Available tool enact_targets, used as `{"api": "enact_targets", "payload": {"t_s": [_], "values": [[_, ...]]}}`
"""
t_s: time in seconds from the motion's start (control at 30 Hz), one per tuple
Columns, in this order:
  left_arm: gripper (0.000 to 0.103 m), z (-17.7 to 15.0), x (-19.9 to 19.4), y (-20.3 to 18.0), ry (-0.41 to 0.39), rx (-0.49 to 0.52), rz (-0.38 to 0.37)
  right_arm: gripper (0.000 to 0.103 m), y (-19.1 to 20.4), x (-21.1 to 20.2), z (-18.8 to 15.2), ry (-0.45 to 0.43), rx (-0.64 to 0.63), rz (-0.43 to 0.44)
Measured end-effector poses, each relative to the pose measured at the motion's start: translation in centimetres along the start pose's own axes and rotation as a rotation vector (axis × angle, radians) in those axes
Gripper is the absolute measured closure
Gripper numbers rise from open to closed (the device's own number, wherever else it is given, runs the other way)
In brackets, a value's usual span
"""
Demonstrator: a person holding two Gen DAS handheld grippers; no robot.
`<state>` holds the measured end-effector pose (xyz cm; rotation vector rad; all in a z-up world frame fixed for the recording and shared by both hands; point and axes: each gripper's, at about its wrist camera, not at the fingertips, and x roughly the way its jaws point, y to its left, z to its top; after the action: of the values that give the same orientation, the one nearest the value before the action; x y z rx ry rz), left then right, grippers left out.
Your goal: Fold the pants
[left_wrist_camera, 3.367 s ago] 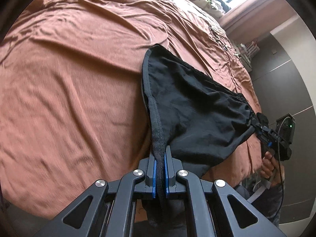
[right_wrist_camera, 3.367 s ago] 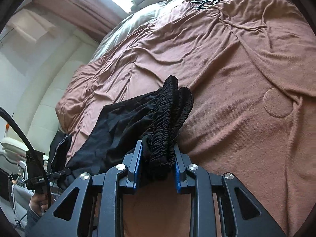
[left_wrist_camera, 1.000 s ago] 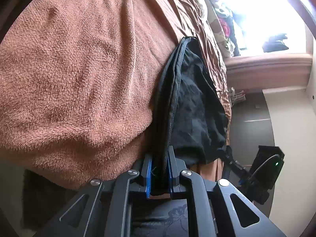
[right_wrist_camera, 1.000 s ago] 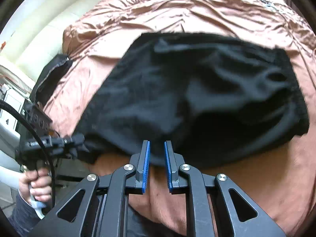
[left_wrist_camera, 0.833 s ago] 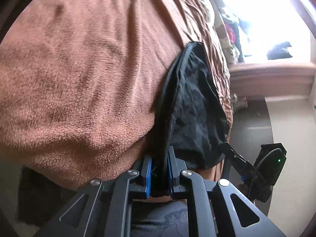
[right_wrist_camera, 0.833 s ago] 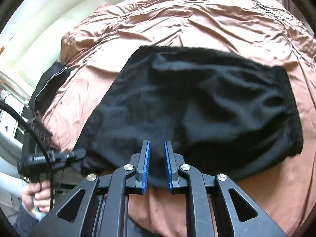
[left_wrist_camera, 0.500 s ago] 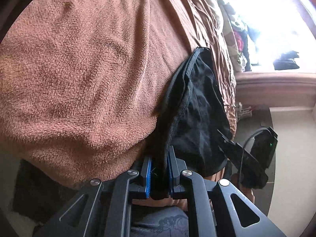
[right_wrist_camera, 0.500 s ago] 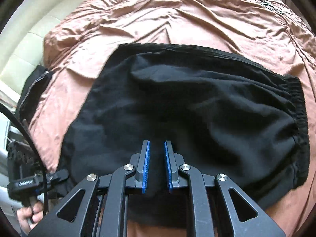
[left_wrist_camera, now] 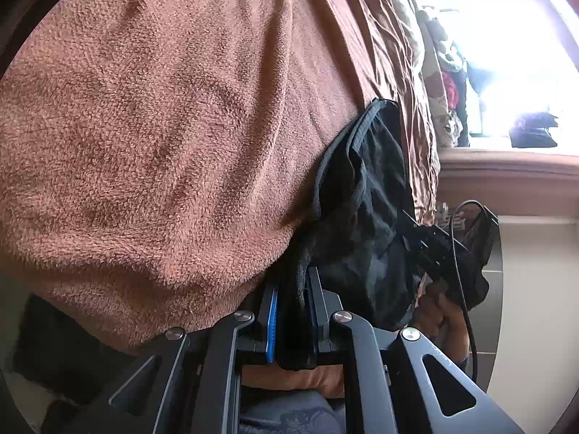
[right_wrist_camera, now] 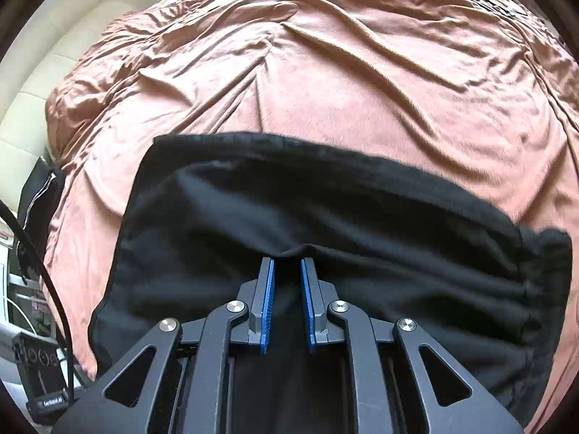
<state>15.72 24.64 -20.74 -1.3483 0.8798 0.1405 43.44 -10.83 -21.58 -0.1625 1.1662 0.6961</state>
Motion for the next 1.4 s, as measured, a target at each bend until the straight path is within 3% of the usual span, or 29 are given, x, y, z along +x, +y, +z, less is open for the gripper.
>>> {"api": "enact_targets", "payload": {"t_s": [0.2,0.43,0.83,1.2,1.4], "values": [[0.089,0.1,0.5,-0.4,-0.002,-0.012,0.005,0.092,0.0,1.5,1.9,0.002,-0.004,-0.050],[0.087,0.6,1.0,-0.7,0.009,-0.015,0.000,0.103,0.0,3.3,3.9,0.011,0.000,-0.085],[0.087,1.3,1.3,-0.8,0.014,0.005,-0.021,0.103,0.7,4.2,6.0,0.000,-0.019,-0.124],[0.087,0.3,0.6,-0.3,0.022,0.040,-0.056,0.103,1.9,-3.3,1.4,-0.097,-0.072,-0.017],[0.090,0.2,0.0,0.4,0.021,0.039,-0.083,0.103,1.7,-4.2,-2.5,-0.058,-0.100,0.018]]}}
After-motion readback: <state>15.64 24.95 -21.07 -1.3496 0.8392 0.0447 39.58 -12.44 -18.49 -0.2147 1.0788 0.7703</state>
